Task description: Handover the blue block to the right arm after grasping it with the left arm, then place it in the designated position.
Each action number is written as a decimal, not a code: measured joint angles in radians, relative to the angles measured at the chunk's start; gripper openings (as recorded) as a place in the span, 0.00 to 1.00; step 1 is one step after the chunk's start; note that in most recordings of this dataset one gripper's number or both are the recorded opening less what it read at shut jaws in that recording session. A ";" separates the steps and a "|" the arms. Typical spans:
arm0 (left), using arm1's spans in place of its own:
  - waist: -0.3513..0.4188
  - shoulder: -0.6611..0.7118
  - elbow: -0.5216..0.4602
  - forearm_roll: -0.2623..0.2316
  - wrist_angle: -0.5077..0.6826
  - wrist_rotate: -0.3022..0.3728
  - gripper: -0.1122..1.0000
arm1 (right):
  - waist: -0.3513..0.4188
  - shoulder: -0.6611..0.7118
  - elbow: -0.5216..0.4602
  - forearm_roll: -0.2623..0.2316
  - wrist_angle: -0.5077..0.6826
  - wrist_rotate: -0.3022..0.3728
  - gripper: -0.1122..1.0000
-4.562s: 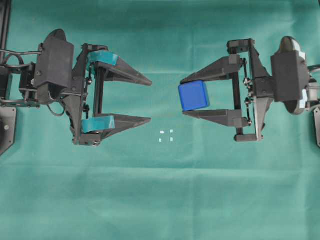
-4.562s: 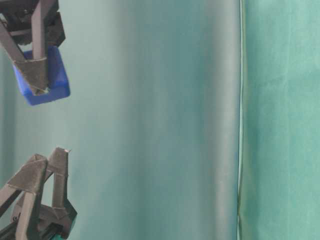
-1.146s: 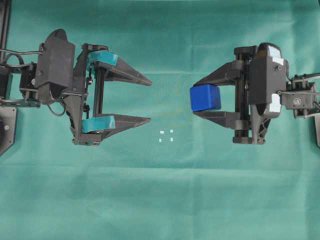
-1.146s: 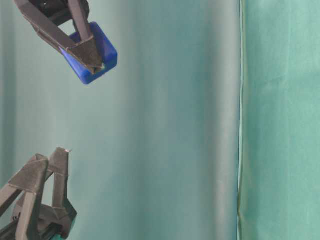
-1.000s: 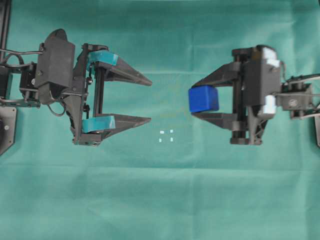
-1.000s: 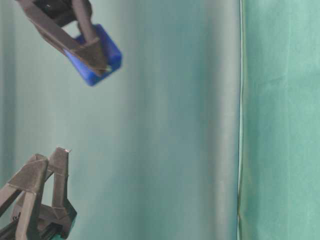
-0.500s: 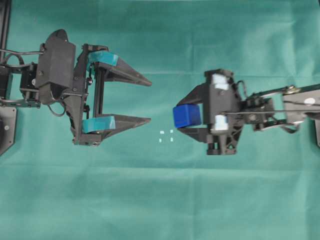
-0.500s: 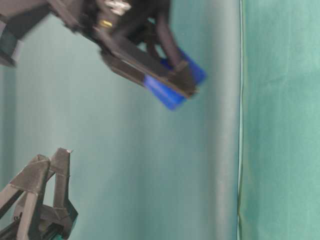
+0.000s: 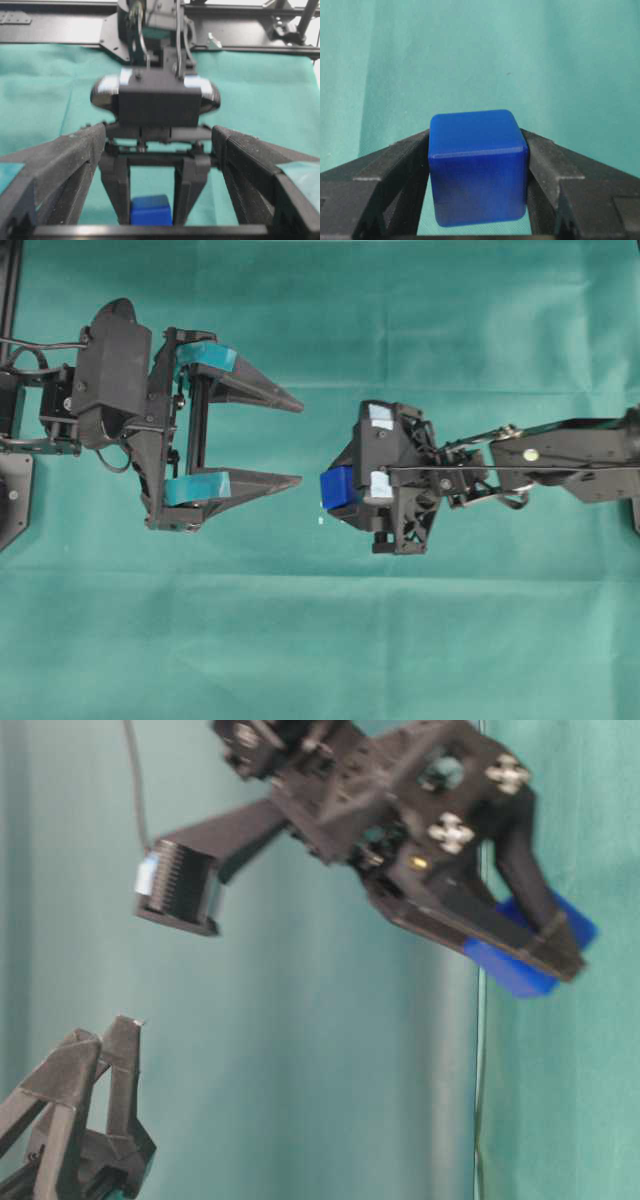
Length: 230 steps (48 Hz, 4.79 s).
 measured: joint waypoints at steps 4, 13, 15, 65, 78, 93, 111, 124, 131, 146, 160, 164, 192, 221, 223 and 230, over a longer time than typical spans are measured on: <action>0.000 0.000 0.000 -0.002 0.000 0.000 1.00 | -0.003 0.025 0.000 0.008 -0.021 0.000 0.59; 0.000 0.002 -0.002 -0.002 0.000 0.000 1.00 | -0.011 0.094 0.000 0.029 -0.066 0.000 0.59; 0.000 0.002 -0.003 0.000 0.000 0.000 1.00 | -0.012 0.106 -0.002 0.032 -0.078 0.000 0.59; 0.000 0.008 -0.008 0.000 0.000 -0.002 1.00 | -0.018 0.181 -0.026 0.046 -0.175 0.000 0.59; 0.000 0.008 -0.008 0.000 0.000 0.000 1.00 | -0.018 0.181 -0.028 0.071 -0.181 0.000 0.90; 0.000 0.008 -0.008 0.000 0.000 -0.002 1.00 | -0.018 0.181 -0.028 0.078 -0.181 0.000 0.83; 0.000 0.008 -0.008 0.000 0.000 0.000 1.00 | -0.020 0.069 -0.017 0.075 -0.081 -0.009 0.83; 0.000 0.008 -0.008 -0.002 0.000 0.000 1.00 | -0.020 -0.141 0.021 0.052 0.038 -0.011 0.83; 0.002 0.008 -0.008 -0.002 0.000 0.000 1.00 | -0.020 -0.249 0.034 0.031 0.091 -0.012 0.83; 0.000 0.008 -0.008 -0.002 0.000 0.000 1.00 | -0.020 -0.420 0.037 -0.021 0.164 -0.012 0.83; 0.000 0.008 -0.009 0.000 0.002 0.002 1.00 | -0.020 -0.523 0.037 -0.046 0.193 -0.012 0.83; 0.000 0.008 -0.009 0.000 0.002 0.002 1.00 | -0.020 -0.541 0.037 -0.051 0.198 -0.012 0.83; 0.000 0.008 -0.012 0.000 0.002 0.002 1.00 | -0.020 -0.552 0.038 -0.054 0.204 -0.014 0.83; 0.000 0.008 -0.012 -0.002 0.002 0.002 1.00 | -0.020 -0.552 0.040 -0.055 0.202 -0.014 0.83; 0.000 0.008 -0.011 0.000 0.002 0.002 1.00 | -0.018 -0.552 0.040 -0.055 0.204 -0.014 0.83; 0.000 0.008 -0.011 0.000 0.002 0.002 1.00 | -0.018 -0.552 0.040 -0.055 0.204 -0.014 0.83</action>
